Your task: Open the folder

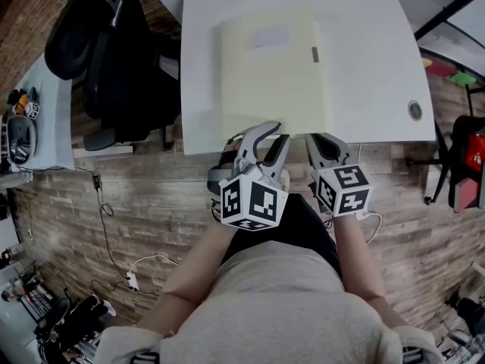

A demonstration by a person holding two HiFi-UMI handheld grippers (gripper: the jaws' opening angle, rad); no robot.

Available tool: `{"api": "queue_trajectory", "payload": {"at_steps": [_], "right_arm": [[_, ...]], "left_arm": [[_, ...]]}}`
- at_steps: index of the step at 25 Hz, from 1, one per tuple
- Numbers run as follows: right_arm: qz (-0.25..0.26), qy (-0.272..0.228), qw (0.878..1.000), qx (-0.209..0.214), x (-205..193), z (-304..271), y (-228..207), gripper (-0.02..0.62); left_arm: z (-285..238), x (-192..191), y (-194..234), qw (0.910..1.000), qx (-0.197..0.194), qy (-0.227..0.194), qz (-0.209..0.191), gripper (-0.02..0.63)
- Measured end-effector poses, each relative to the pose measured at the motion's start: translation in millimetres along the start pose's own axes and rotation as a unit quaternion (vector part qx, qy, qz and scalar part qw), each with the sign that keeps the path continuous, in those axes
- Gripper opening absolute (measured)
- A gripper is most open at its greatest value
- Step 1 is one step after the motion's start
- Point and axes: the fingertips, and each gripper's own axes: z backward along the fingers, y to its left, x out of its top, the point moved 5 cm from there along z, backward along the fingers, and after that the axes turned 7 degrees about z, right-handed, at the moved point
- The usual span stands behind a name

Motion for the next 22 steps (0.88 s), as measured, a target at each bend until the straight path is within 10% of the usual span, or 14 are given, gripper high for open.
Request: {"api": "queue_trajectory", "payload": {"at_steps": [22], "right_arm": [[-0.004, 0.007, 0.999, -0.049, -1, 0, -1, 0.021]], "left_arm": [[36, 3, 26, 0.9967, -0.003, -0.053, 0.062, 0.082]]}}
